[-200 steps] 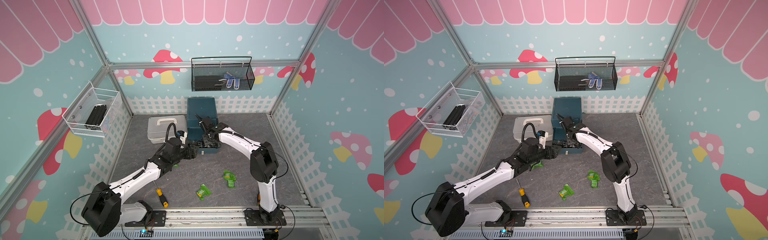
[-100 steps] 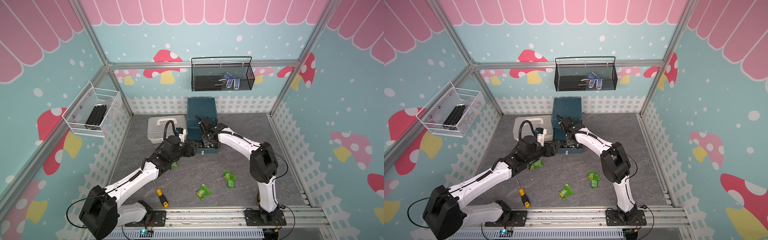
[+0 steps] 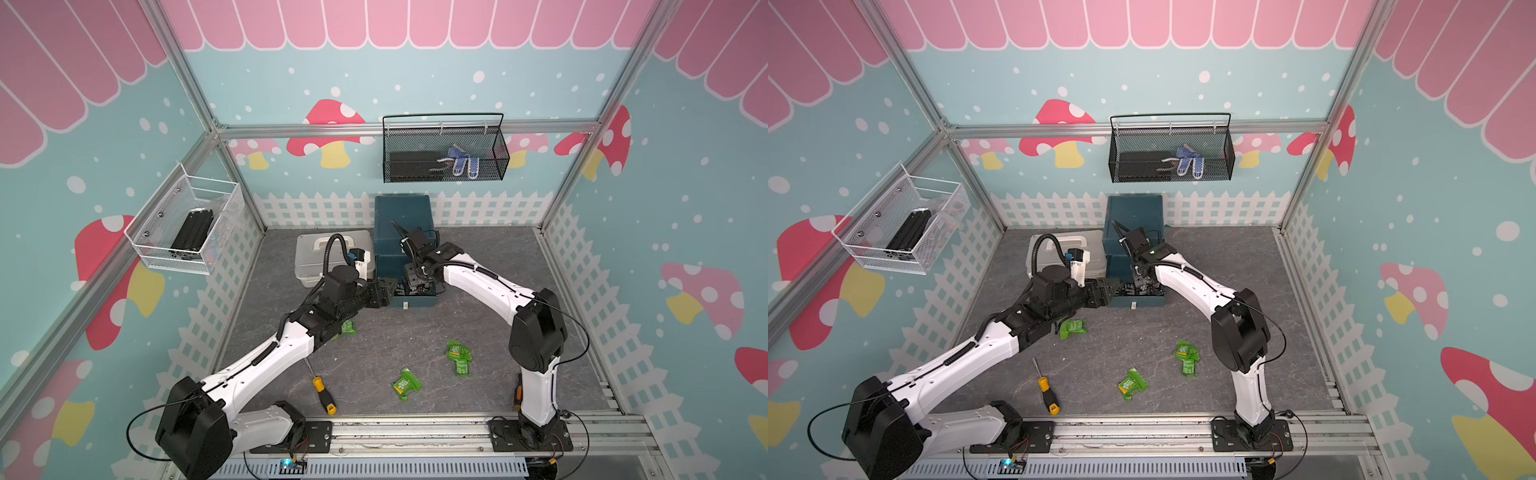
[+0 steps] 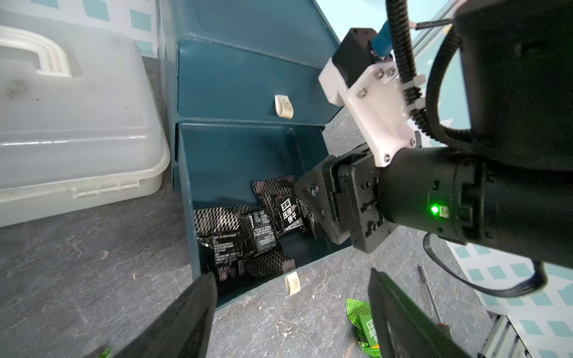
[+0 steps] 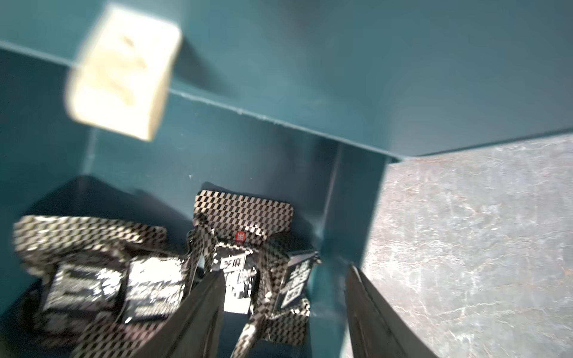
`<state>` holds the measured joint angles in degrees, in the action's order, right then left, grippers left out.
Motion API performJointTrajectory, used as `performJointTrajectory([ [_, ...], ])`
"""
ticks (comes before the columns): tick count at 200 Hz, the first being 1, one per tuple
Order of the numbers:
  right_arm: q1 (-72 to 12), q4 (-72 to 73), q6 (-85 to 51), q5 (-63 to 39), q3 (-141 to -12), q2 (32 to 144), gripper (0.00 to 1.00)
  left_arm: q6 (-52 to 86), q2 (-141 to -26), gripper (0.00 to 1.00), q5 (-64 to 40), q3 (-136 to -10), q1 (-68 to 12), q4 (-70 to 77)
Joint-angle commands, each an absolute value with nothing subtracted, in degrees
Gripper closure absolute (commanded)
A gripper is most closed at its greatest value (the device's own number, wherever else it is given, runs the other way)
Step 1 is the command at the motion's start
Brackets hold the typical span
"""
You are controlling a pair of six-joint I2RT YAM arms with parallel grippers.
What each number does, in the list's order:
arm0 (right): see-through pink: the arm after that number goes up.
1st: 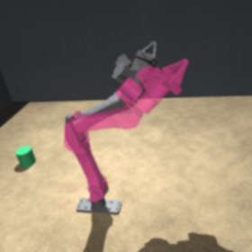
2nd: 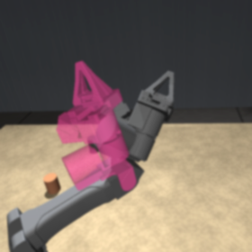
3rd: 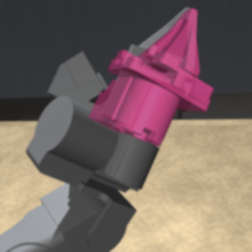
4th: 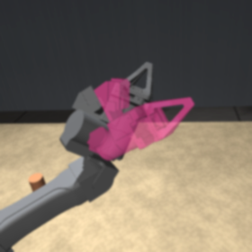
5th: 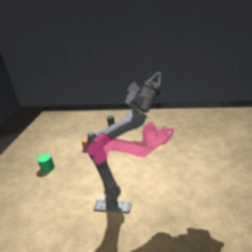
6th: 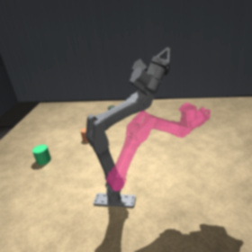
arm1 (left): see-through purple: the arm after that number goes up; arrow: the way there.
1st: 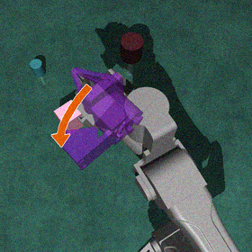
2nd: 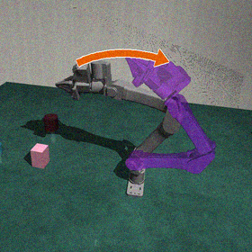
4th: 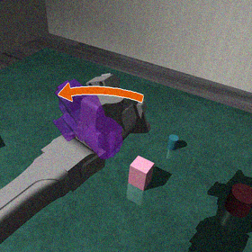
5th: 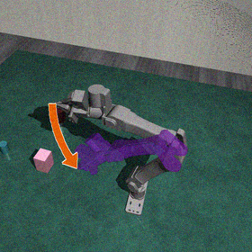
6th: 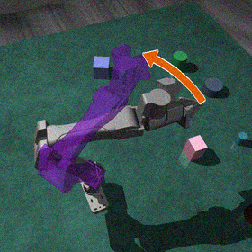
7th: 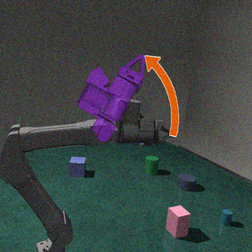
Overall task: Place the cookies into the drawer by color
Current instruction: Place the cookie in the drawer, then close the drawer in the storage box.
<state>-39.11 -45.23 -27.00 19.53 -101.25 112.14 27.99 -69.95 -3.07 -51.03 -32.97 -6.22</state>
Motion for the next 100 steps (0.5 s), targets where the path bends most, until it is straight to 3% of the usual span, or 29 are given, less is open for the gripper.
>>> performJointTrajectory([
  [1,-39.4,-45.4,-26.7,19.1,-100.4,107.1,0.37,26.0,-68.9,0.19,-1.3,-54.5,-32.0,-8.3],
  [41,-39.4,-34.2,-25.3,6.5,-86.2,93.2,0.41,25.8,-73.2,0.22,-5.4,-64.0,-25.6,-10.7],
  [72,-39.6,-26.8,-21.6,-8.0,-74.1,83.7,0.41,25.4,-81.9,0.27,-12.3,-74.5,-19.9,-13.3],
  [100,-40.6,-20.6,-18.1,-15.2,-63.7,78.7,0.41,24.7,-91.4,0.34,-15.2,-84.5,-16.4,-15.7],
])
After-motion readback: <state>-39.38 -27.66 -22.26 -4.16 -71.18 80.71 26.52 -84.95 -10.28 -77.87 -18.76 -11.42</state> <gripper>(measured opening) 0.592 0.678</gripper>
